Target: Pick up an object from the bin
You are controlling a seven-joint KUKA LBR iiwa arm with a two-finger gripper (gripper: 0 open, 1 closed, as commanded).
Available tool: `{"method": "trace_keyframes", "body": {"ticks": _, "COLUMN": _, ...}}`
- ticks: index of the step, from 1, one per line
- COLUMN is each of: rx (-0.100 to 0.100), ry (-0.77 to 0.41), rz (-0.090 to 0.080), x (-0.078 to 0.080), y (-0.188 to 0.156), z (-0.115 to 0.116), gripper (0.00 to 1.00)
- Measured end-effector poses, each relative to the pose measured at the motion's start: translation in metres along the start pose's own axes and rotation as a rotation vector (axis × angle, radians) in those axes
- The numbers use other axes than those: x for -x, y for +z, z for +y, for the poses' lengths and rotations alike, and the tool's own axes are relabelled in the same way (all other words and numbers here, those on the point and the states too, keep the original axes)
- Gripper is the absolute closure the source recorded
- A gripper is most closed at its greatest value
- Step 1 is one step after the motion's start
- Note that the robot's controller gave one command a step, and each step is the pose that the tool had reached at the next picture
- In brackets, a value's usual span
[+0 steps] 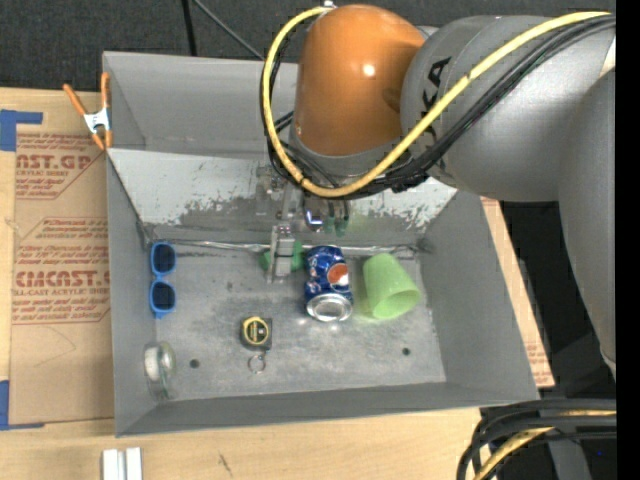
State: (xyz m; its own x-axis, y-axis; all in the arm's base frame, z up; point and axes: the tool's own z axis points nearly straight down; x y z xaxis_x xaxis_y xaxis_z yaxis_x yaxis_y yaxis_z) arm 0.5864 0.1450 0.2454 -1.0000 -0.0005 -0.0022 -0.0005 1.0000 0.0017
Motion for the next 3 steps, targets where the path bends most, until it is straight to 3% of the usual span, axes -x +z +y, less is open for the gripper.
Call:
{"method": "trace_keyframes", "body": {"ticks": 1, "rx": -0.004, "ry": -0.094, "rz": 0.006, "x": 0.000, "y": 0.068, "z": -0.067, "gripper": 0.00}}
{"method": "trace_keyframes", "body": {"ticks": 2, "rx": -0.002, "ry": 0.156, "rz": 0.006, "x": 0.000, "y": 0.148, "z": -0.077, "gripper": 0.00}}
{"method": "trace_keyframes", "body": {"ticks": 3, "rx": 0.003, "ry": 0.243, "rz": -0.007, "x": 0.000, "y": 0.173, "z": -0.091, "gripper": 0.00}}
